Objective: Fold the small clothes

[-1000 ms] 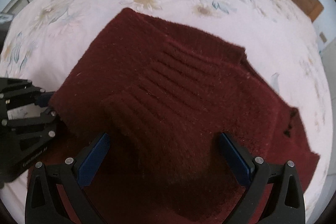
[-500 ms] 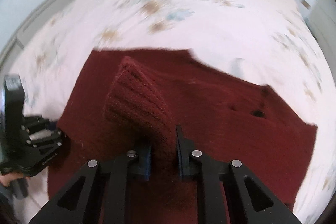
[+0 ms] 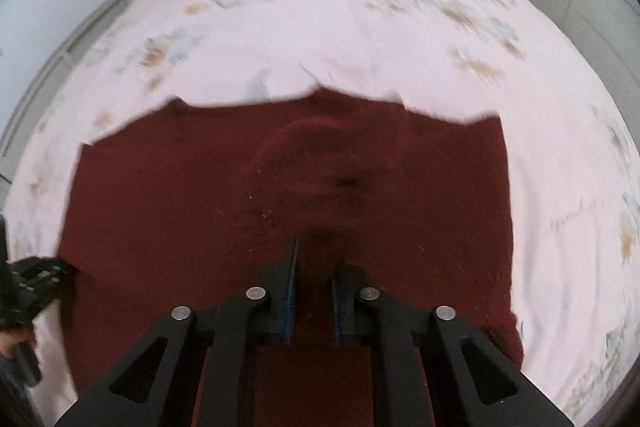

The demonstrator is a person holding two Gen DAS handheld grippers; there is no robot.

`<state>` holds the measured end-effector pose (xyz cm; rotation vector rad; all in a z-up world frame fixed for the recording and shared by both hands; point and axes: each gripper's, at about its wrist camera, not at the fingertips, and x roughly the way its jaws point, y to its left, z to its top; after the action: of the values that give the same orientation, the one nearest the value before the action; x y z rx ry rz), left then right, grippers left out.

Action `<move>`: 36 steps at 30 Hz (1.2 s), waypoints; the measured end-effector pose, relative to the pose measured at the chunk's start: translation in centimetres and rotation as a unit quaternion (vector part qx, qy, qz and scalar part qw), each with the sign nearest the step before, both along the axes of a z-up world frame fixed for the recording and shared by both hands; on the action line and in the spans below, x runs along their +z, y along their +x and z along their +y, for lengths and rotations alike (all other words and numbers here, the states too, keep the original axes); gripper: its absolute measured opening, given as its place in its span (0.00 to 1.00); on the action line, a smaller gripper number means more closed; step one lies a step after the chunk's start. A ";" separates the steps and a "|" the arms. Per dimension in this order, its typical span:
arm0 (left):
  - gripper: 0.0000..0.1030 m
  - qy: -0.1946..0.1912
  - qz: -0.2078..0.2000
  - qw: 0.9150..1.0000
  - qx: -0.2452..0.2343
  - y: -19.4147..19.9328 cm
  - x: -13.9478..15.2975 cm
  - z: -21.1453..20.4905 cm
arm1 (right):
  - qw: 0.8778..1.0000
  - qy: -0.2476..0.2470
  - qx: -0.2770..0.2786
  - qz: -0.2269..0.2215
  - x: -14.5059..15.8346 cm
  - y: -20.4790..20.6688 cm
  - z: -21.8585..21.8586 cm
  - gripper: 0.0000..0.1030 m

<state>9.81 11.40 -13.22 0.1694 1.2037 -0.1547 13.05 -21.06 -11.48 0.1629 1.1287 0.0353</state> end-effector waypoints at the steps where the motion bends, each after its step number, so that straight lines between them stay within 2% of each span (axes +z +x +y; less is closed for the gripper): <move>1: 0.13 0.004 0.000 1.000 -0.001 0.0 -0.1 -0.2 | 1.000 0.003 -0.007 0.006 -0.8 0.0 -0.6 0.13; 5: 0.13 0.016 0.003 1.000 -0.004 0.2 -0.3 -0.6 | 0.999 0.020 -0.019 0.025 -2.9 -0.6 -2.0 0.13; 6: 0.13 0.017 0.004 1.000 -0.003 0.1 0.0 -1.7 | 0.999 0.024 -0.021 0.025 -3.1 -0.8 -2.1 0.13; 19: 0.13 0.033 0.002 0.999 0.001 0.3 -1.4 -3.4 | 0.999 0.018 -0.029 0.021 -3.4 -1.3 -2.2 0.12; 22: 0.14 0.025 -0.001 1.000 0.007 0.5 -1.1 -3.5 | 0.999 0.010 -0.030 0.017 -2.9 -1.7 -2.2 0.23; 25: 0.16 0.007 -0.004 1.000 0.014 0.3 -0.8 -2.7 | 0.999 -0.011 -0.033 0.016 -2.0 -2.2 -2.5 0.50; 26: 0.19 0.003 -0.001 1.000 0.018 0.3 -0.7 -2.6 | 0.999 -0.019 -0.034 0.016 -1.7 -2.4 -2.7 0.66; 27: 0.30 -0.003 0.005 1.000 0.023 0.4 -0.5 -2.6 | 0.999 -0.026 -0.034 0.014 -1.3 -2.7 -3.0 0.74; 28: 0.47 -0.015 0.008 1.000 0.026 0.3 -0.1 -2.6 | 0.999 -0.029 -0.033 0.011 -0.9 -3.0 -3.2 0.75; 29: 0.55 -0.020 0.003 0.999 0.025 0.2 0.3 -2.6 | 0.999 -0.032 -0.033 0.008 -0.5 -3.3 -3.5 0.75; 31: 0.84 -0.013 -0.013 1.000 0.023 0.0 1.6 -2.6 | 0.999 -0.037 -0.034 0.003 0.5 -3.9 -4.2 0.78; 34: 0.94 -0.028 -0.034 0.999 0.019 -0.4 3.6 -2.9 | 0.998 -0.056 -0.032 -0.014 2.0 -4.5 -4.5 0.84; 36: 0.99 -0.045 -0.049 0.998 0.020 -0.4 5.0 -3.4 | 0.997 -0.070 -0.024 -0.029 2.9 -4.7 -4.1 0.94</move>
<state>9.37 7.97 -8.27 0.0733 1.0992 -0.1631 8.34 -25.15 -8.57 0.0632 1.0657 -0.0818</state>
